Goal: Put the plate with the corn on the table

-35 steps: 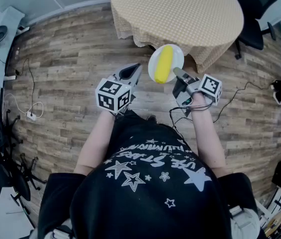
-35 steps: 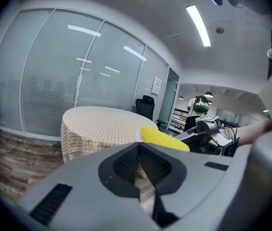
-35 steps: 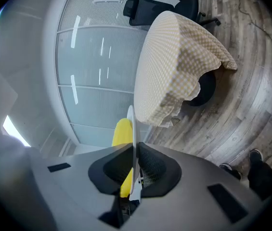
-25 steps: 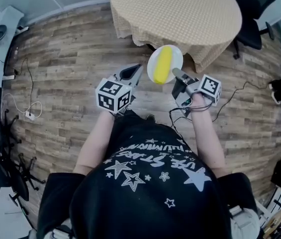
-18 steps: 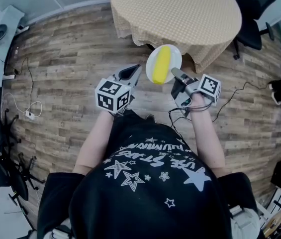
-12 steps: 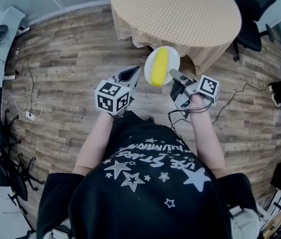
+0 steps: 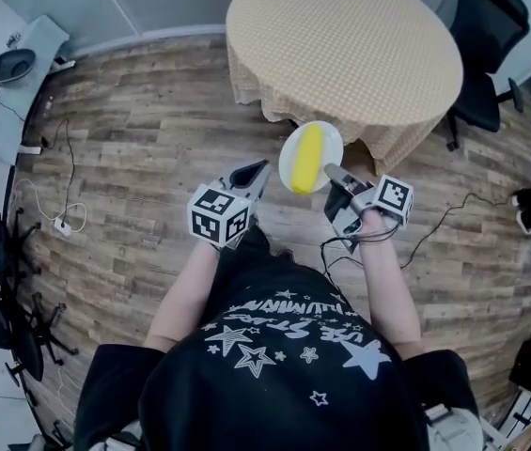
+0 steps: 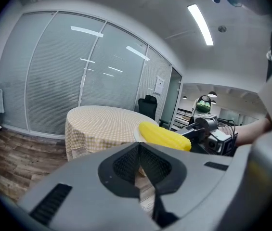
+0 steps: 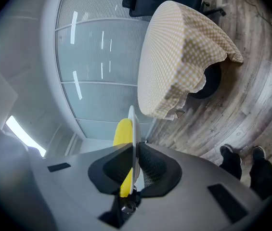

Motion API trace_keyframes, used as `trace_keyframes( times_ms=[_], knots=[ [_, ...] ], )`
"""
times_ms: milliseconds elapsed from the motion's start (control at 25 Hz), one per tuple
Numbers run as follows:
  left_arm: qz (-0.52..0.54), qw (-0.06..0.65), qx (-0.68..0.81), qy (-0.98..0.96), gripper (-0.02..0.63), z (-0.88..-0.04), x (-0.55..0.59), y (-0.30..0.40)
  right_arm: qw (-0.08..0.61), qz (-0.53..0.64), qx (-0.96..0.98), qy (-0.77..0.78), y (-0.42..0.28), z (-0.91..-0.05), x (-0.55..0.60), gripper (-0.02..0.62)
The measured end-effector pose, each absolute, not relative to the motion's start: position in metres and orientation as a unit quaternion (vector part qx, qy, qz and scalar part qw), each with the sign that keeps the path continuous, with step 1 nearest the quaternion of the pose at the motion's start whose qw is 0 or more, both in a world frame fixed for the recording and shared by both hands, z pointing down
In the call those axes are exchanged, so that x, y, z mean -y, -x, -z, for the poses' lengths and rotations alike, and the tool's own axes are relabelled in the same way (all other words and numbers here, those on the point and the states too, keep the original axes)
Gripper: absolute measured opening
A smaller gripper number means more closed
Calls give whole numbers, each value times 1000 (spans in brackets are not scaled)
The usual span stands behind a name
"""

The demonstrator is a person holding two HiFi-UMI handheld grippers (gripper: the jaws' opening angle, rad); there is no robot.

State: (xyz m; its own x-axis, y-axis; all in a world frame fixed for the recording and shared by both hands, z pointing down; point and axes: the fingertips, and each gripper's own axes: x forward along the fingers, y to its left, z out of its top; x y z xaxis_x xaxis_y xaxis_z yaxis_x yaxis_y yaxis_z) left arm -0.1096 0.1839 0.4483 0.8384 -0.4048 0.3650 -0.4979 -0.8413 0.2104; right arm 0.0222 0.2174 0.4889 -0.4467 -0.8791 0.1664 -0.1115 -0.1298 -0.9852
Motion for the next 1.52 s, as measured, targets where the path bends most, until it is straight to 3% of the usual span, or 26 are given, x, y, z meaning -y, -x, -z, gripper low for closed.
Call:
trace_keyframes(
  times_ms=[800,1520],
  knots=[
    [-150,162,224,-949,8,-459,-113,82,330,605,-560,460,-61,-490,-162,41],
    [-163,180,220,-945,8,-463,55,66,317,617,-560,454,-74,-485,2,42]
  ],
)
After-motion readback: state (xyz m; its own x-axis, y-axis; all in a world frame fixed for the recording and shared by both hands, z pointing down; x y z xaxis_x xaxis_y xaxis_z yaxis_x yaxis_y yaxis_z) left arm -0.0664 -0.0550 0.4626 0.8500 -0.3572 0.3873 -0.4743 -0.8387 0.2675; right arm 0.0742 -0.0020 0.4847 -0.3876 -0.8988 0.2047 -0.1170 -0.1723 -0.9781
